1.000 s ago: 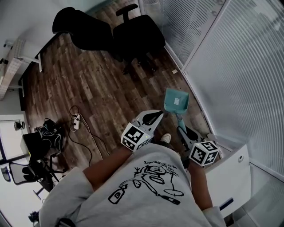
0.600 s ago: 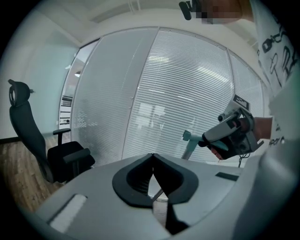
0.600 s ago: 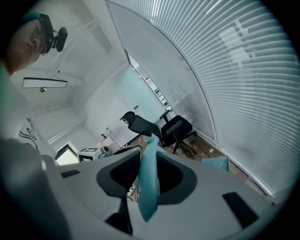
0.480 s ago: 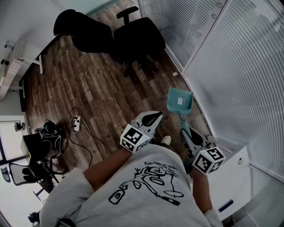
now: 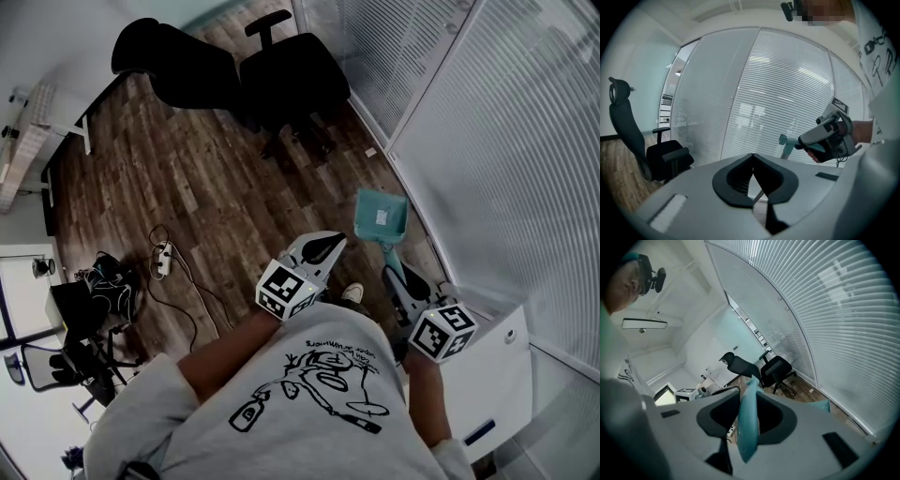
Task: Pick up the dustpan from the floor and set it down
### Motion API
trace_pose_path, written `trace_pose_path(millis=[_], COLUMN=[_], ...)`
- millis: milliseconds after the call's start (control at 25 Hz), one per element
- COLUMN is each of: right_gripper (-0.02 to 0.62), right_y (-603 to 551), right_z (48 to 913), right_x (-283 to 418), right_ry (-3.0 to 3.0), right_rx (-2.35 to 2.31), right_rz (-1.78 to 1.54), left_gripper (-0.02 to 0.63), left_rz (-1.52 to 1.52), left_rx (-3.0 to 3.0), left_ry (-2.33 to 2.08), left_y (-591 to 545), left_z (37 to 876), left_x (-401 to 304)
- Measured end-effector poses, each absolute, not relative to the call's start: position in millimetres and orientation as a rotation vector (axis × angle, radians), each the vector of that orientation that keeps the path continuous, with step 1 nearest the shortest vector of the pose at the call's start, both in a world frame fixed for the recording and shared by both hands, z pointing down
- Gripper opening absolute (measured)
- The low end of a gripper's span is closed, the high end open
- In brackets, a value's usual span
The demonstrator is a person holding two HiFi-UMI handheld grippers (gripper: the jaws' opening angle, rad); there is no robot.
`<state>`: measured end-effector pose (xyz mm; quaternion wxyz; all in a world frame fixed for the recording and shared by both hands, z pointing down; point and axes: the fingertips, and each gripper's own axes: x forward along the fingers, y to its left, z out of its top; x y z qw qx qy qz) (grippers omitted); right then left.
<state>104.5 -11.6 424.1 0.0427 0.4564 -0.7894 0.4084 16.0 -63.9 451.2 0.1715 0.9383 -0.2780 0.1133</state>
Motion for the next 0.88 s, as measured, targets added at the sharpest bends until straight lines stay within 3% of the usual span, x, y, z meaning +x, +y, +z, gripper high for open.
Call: trace_pose_path(millis=[880], right_gripper=[0.095], right_y=[-8], right_z=[500], right_x=[104], right_ry=[-2.383], right_rx=[1.380], right_rz=[1.362], left_gripper=[0.002], left_rz=[0.346], left_rx=[2.627], left_ry=[-0.794], left_y=[-45], left_z=[464], left_x=[5])
